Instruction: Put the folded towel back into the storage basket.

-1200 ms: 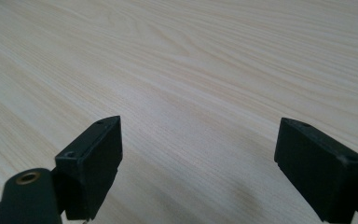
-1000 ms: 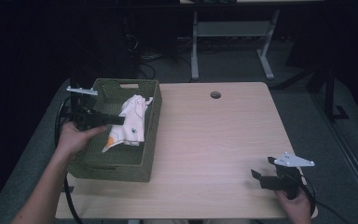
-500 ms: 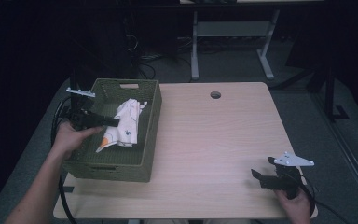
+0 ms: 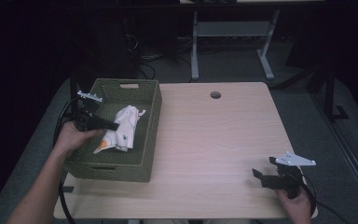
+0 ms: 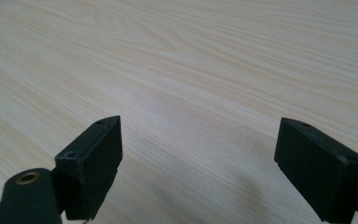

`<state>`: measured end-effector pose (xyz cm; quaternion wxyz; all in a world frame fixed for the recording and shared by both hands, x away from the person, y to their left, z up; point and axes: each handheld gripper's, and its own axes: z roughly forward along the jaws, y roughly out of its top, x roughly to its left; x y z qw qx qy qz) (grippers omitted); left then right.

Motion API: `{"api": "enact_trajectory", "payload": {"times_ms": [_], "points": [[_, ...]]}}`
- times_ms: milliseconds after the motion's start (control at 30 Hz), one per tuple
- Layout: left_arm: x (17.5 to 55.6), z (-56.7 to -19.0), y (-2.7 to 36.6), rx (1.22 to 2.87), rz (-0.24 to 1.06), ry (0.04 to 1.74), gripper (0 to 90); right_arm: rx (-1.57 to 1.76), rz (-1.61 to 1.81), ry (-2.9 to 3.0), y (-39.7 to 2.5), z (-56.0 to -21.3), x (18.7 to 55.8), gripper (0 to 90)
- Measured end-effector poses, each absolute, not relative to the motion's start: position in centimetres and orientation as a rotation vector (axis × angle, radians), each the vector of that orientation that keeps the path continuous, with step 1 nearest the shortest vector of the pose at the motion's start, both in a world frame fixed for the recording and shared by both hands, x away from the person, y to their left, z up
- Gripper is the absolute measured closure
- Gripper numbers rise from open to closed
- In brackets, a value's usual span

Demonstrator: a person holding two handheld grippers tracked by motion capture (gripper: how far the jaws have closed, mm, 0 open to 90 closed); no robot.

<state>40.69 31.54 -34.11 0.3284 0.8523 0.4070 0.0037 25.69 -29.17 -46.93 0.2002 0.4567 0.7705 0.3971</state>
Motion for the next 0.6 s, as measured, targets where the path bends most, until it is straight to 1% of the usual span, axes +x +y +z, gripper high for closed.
{"api": "enact_trajectory", "payload": {"times_ms": [67,100,133,167,200,333,600], "points": [[40.8,-34.3,31.4,2.249,0.024,1.051,82.2,1.277,1.111,2.154,-29.2,-46.9,25.7,14.7],[40.9,-34.4,31.3,2.278,0.079,1.051,80.7,1.280,1.114,2.152,-29.2,-46.9,25.7,14.7],[41.0,-34.5,31.2,2.293,0.120,1.079,72.5,1.281,1.115,2.153,-29.2,-47.0,25.7,14.7],[41.3,-34.7,31.0,2.307,0.149,1.122,57.8,1.282,1.114,2.154,-29.2,-47.0,25.7,14.7],[41.5,-34.9,30.9,2.331,0.167,1.141,55.4,1.283,1.114,2.156,-29.2,-47.0,25.8,14.7],[41.7,-35.3,30.5,2.350,0.169,1.150,52.9,1.274,1.112,2.163,-29.2,-47.0,25.8,14.7],[41.7,-36.2,29.4,2.405,0.130,1.137,53.9,1.273,1.118,2.163,-29.2,-47.0,25.8,14.5]]}}
